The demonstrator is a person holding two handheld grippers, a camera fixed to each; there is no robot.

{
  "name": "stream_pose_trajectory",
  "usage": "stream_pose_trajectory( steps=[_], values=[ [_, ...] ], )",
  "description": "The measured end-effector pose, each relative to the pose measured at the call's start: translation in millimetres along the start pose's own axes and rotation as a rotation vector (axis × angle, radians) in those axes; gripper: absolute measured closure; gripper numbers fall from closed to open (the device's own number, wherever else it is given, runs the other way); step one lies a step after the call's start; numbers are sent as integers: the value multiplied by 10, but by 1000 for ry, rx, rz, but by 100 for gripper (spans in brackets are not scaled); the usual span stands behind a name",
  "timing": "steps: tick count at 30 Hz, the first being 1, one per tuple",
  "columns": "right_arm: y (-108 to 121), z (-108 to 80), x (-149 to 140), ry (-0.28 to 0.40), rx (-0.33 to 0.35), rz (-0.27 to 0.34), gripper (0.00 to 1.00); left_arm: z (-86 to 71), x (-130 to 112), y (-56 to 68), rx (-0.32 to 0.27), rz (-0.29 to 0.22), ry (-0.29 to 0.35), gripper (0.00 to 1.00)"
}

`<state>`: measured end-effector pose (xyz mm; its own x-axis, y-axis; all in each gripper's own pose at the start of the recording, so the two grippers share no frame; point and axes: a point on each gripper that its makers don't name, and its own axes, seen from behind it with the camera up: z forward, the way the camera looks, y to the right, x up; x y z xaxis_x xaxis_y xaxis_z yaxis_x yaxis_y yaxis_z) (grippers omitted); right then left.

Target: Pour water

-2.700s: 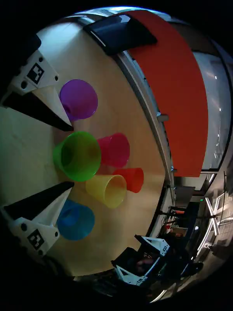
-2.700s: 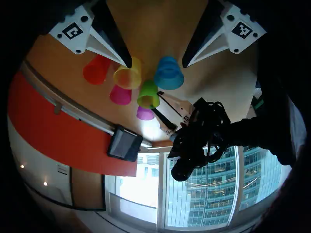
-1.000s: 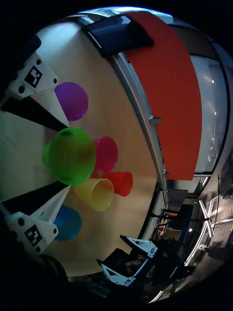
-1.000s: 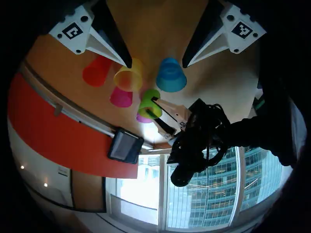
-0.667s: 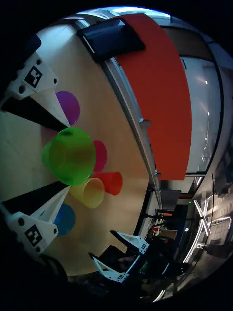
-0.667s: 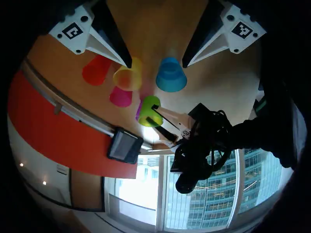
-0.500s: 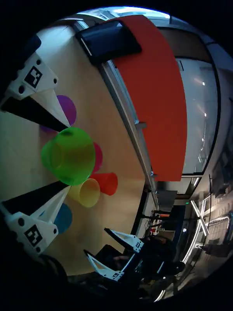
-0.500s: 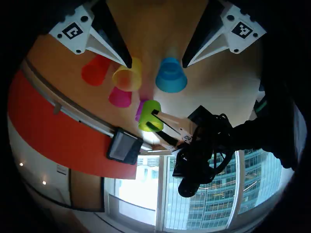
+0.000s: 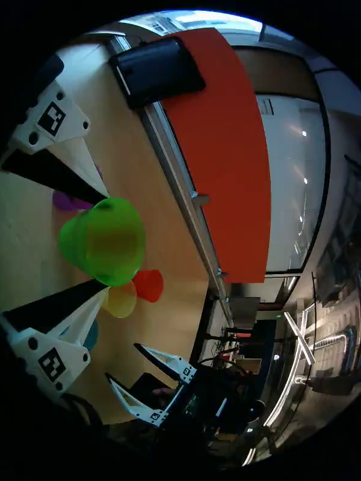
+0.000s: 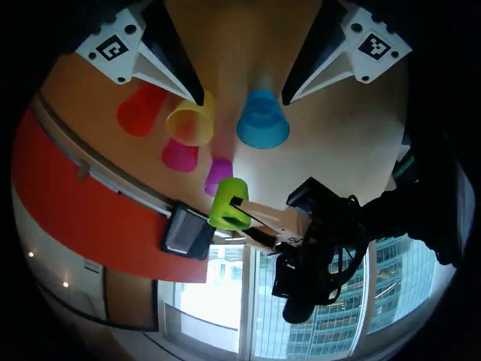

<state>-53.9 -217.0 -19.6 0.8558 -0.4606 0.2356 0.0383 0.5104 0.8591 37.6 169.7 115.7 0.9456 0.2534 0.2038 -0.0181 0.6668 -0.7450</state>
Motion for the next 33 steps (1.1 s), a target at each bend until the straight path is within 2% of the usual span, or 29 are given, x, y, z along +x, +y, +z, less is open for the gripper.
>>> stream_pose_trajectory(
  steps=[11,33],
  values=[
    [-57,157,-54,-21,27,-8,0,-117,179,-86,24,8,67,14],
    [-171,654,-86,-51,89,-40,0,-306,294,-132,55,36,114,14]
  ],
)
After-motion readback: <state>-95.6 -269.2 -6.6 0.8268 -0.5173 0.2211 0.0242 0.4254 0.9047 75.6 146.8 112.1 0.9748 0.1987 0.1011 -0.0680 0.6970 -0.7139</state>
